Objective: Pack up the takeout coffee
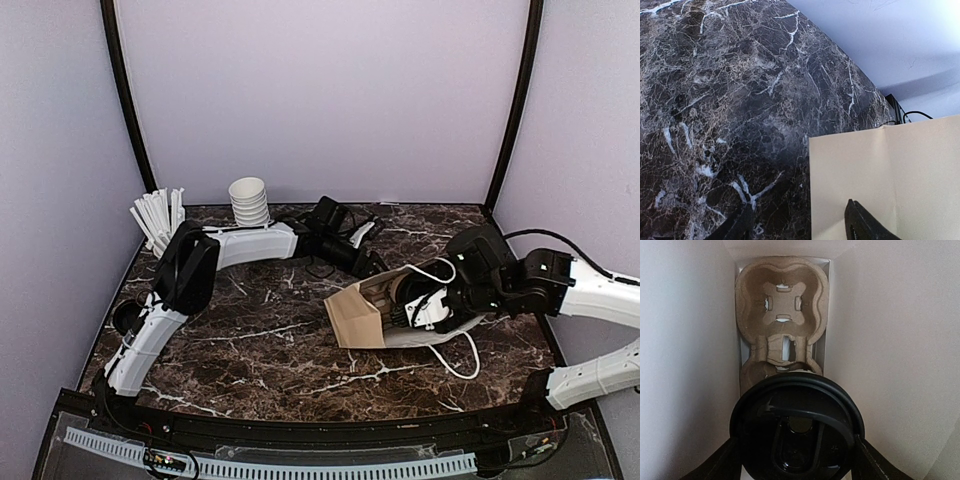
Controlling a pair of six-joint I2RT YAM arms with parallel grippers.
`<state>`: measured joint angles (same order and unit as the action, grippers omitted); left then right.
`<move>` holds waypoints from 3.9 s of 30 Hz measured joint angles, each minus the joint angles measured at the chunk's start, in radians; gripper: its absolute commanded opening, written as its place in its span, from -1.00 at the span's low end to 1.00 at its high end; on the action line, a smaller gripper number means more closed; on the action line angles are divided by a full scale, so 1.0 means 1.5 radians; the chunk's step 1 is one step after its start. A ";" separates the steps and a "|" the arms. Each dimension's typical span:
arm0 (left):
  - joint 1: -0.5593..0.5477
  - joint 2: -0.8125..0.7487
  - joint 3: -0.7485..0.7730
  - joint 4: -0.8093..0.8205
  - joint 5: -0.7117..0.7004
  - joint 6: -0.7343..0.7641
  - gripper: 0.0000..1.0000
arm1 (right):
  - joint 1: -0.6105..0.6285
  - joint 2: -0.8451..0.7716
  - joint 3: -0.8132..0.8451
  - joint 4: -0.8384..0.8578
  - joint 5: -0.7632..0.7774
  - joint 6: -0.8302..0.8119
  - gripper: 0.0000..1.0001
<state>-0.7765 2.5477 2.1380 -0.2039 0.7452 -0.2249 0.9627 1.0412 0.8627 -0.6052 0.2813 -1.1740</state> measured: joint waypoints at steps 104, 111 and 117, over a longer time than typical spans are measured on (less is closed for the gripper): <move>0.089 -0.556 -0.459 0.014 -0.135 0.035 0.35 | -0.224 0.510 0.540 -0.342 -0.304 0.196 0.97; 0.089 -0.556 -0.454 0.012 -0.129 0.035 0.35 | -0.207 0.502 0.579 -0.371 -0.301 0.230 0.97; 0.089 -0.556 -0.447 0.005 -0.123 0.036 0.36 | -0.183 0.486 0.624 -0.392 -0.296 0.254 0.97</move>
<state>-0.6437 1.7142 1.4677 -0.1967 0.5606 -0.1711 0.6880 1.7706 1.7988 -1.1931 -0.1631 -0.7925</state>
